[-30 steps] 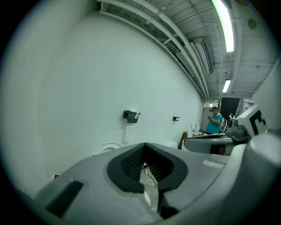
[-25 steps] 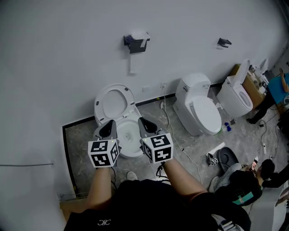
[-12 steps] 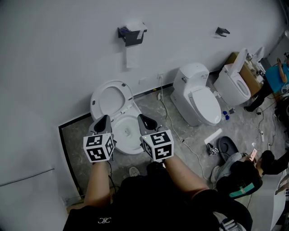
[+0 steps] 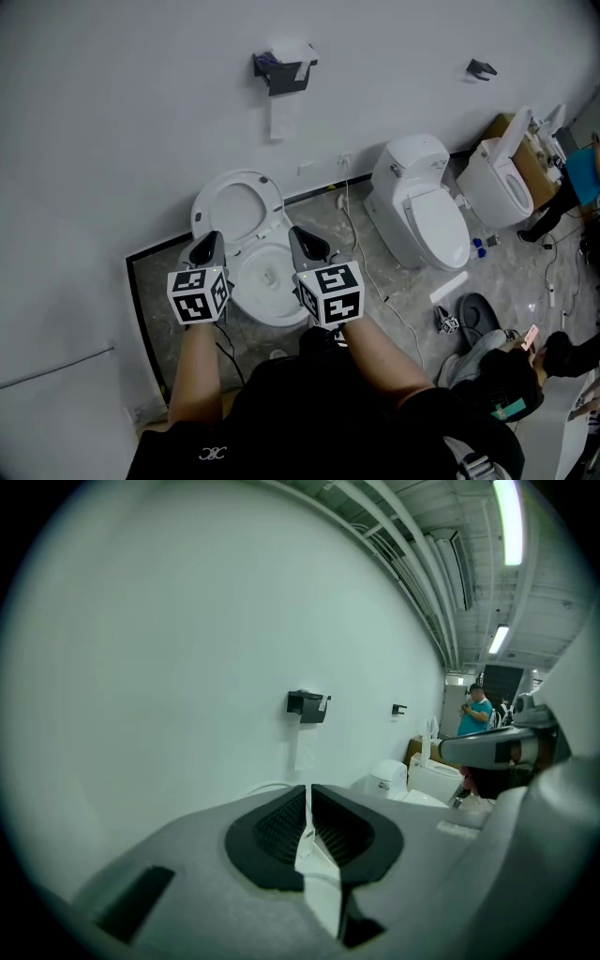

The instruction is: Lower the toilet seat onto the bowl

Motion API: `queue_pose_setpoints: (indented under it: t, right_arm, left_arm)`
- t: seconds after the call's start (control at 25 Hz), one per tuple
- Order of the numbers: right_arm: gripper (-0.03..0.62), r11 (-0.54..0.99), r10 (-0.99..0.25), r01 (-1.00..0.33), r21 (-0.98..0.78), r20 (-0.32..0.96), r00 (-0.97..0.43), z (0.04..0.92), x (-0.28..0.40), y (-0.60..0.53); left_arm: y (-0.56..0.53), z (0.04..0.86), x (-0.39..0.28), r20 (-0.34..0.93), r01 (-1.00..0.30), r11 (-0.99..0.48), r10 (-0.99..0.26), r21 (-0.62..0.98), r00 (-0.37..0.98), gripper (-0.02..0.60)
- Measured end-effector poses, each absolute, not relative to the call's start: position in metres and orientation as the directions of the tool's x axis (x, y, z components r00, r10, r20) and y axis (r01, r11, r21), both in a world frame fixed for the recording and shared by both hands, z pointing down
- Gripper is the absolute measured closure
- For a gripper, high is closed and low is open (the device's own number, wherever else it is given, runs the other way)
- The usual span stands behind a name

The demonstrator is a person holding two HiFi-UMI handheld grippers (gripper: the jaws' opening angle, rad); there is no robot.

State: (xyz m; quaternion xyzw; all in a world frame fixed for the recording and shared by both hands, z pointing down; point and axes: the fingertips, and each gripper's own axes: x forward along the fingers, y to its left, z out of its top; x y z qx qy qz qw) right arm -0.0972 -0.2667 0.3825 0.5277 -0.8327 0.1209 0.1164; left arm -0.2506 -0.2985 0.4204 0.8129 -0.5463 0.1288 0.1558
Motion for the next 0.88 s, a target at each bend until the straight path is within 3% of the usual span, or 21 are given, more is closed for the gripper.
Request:
queue_pose_setpoints:
  t: [0.4, 0.88]
  right_arm:
    - [0.585, 0.429, -0.83, -0.901, -0.062, 0.366, -0.42, 0.392, -0.07, -0.311]
    - [0.585, 0.385, -0.824, -0.921, -0.058, 0.427, -0.372, 0.416, -0.02, -0.348]
  left_arm:
    - [-0.395, 0.454, -0.257, 0.485, -0.886, -0.454, -0.799, -0.099, 0.355, 0.402]
    - [-0.499, 0.541, -0.262, 0.683, -0.738, -0.598, -0.681, -0.312, 0.263, 0.368]
